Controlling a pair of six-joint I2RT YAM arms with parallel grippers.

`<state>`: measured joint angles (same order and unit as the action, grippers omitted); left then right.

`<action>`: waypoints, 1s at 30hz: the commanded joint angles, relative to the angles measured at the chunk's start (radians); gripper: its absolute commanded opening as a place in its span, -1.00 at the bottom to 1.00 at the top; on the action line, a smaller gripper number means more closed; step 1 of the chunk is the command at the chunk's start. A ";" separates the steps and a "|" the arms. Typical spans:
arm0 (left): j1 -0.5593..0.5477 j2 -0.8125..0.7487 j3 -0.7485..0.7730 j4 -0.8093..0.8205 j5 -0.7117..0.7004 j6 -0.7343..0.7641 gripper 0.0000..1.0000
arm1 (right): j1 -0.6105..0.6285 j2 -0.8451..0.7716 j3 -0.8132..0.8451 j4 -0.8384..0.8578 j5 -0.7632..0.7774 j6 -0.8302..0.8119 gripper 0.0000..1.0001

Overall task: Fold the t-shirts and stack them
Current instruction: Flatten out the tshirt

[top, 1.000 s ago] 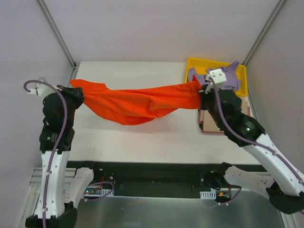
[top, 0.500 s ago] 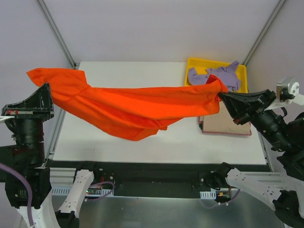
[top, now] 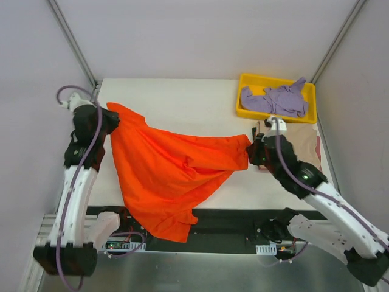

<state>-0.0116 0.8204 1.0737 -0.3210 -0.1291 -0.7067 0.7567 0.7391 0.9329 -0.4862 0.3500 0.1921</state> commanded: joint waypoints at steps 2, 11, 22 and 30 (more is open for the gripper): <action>0.004 0.273 -0.127 0.131 0.031 0.003 -1.00 | -0.146 0.296 -0.115 0.064 0.039 0.182 -0.70; 0.004 0.552 -0.141 0.186 0.128 0.045 -1.00 | -0.241 0.657 0.087 0.050 -0.123 -0.025 0.46; 0.004 0.602 -0.155 0.192 0.163 0.056 -1.00 | -0.247 0.899 0.222 0.066 -0.312 -0.063 0.46; 0.004 0.591 -0.172 0.192 0.166 0.055 -1.00 | -0.235 1.025 0.239 0.057 -0.269 -0.075 0.36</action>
<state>-0.0116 1.4197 0.9154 -0.1532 0.0219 -0.6682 0.5129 1.7298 1.1351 -0.4129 0.0669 0.1287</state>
